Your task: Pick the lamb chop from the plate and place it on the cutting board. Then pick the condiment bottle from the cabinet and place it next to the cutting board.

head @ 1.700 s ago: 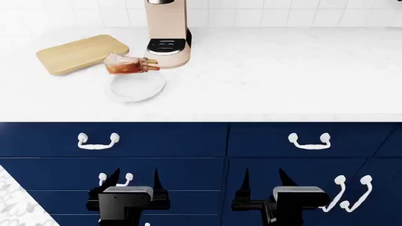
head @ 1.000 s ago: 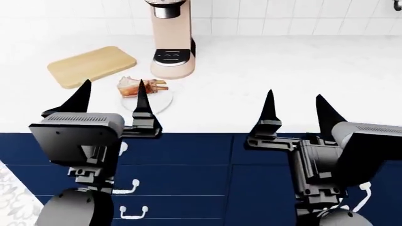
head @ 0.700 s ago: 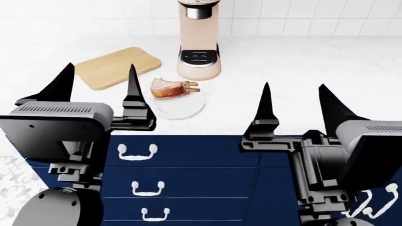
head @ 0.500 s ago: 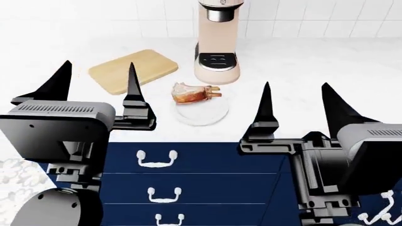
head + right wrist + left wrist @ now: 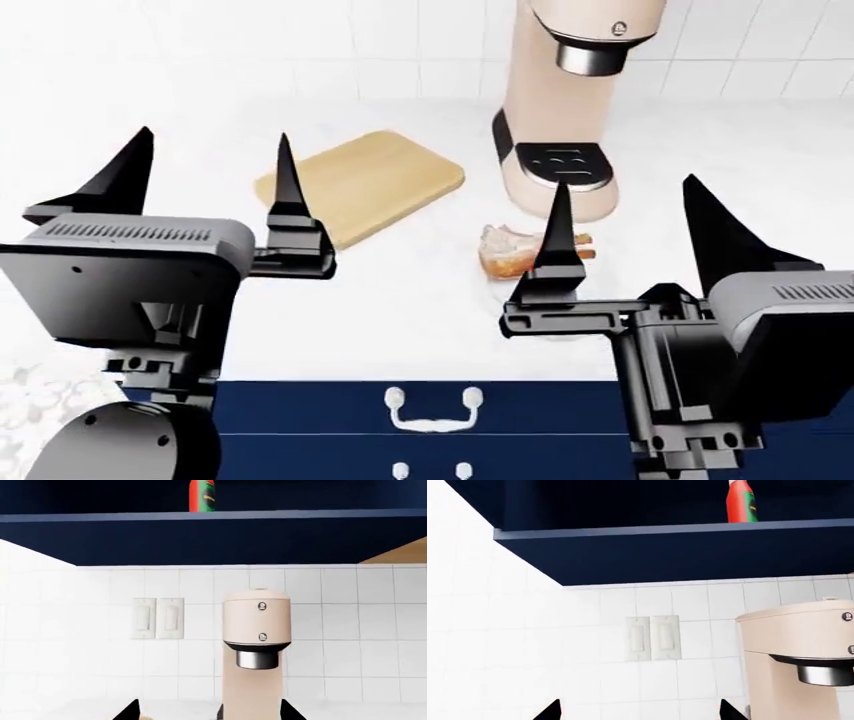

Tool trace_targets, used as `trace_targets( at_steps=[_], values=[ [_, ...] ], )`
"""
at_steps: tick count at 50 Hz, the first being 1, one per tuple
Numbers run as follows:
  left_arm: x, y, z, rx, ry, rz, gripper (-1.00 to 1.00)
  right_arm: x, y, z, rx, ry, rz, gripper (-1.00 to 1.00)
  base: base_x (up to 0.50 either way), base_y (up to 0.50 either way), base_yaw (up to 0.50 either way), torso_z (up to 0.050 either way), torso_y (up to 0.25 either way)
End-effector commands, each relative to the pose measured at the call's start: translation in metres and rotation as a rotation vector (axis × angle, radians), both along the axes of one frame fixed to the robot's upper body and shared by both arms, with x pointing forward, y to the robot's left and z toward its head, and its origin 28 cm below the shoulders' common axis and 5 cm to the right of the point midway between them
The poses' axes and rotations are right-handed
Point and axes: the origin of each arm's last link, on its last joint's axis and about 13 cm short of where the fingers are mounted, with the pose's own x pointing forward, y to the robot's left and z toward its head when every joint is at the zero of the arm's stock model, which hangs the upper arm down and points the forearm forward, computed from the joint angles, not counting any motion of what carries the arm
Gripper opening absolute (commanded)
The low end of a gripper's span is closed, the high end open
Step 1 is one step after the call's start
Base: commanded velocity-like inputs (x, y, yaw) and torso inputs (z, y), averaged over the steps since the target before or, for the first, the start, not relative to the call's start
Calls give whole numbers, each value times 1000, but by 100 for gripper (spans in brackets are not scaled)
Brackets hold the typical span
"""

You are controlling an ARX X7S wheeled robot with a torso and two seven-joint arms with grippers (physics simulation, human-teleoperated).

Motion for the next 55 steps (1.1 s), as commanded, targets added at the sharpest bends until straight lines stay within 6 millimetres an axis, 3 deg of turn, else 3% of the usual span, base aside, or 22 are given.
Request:
trace_targets(
  at_steps=[1,16,21,30,42,55],
  values=[
    [-1,-1,-1,9,1,-7,100,0,-1,-1,-3,-1,8,100,461,281,0,0,0],
    [-1,-2,-1,11,0,-12,100,-1,-1,-1,26,0,46,100,500,16,0,0,0],
    [-1,-3,-1,13,0,-18,100,-7,0,6,68,33,134,100,200,0,0,0,3],
    [-3,-2,2,6,-7,-29,100,-10,-2,73,-254,281,308,100,0,0,0,0,0],
    [-6,-1,6,-4,-21,-41,100,-8,-18,133,-638,522,351,100,0,0,0,0,0],
    [1,0,8,-19,-28,-102,100,17,-47,155,-824,803,488,100,0,0,0,0,0]
  ],
)
